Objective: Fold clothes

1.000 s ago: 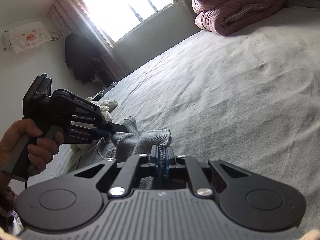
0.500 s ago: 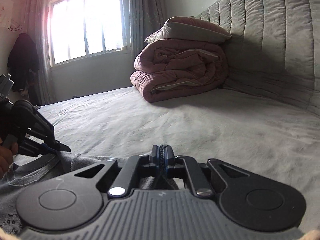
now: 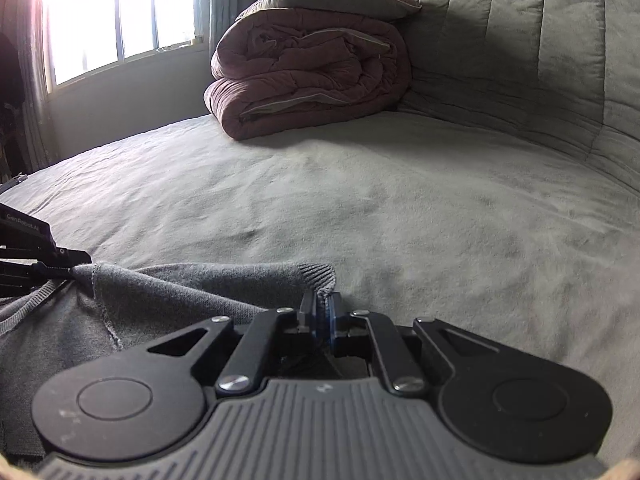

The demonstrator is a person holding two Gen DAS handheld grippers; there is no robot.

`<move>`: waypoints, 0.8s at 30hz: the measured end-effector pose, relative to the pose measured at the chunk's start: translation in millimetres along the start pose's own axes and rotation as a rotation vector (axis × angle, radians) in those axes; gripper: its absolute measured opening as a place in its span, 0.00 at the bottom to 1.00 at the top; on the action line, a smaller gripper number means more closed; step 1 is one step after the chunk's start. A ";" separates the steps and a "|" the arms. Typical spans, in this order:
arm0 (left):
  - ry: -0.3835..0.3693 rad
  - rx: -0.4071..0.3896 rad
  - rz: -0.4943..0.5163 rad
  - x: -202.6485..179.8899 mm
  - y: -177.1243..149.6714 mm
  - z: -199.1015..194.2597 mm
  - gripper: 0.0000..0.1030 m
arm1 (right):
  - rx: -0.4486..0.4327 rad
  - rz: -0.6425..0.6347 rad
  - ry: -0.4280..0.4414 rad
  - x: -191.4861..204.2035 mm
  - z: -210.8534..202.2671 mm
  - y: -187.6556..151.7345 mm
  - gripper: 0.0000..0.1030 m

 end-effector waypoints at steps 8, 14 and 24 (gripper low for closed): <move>0.093 -0.067 0.031 41.1 1.9 -70.6 0.49 | 0.026 0.117 0.063 -12.1 -0.4 1.2 0.41; 0.224 -0.079 0.058 110.8 -2.7 -115.2 0.51 | 0.070 0.130 0.130 -8.5 11.5 8.0 0.46; 0.353 -0.144 0.133 189.3 0.8 -172.3 0.53 | 0.122 0.021 0.300 2.5 38.0 43.4 0.46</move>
Point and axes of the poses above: each gripper's, at about its wrist camera, not at the fingertips, and z roughly the way its jaws point, x to its left, y to its top, the point moved 10 cm from there along z, roughly the way its jaws point
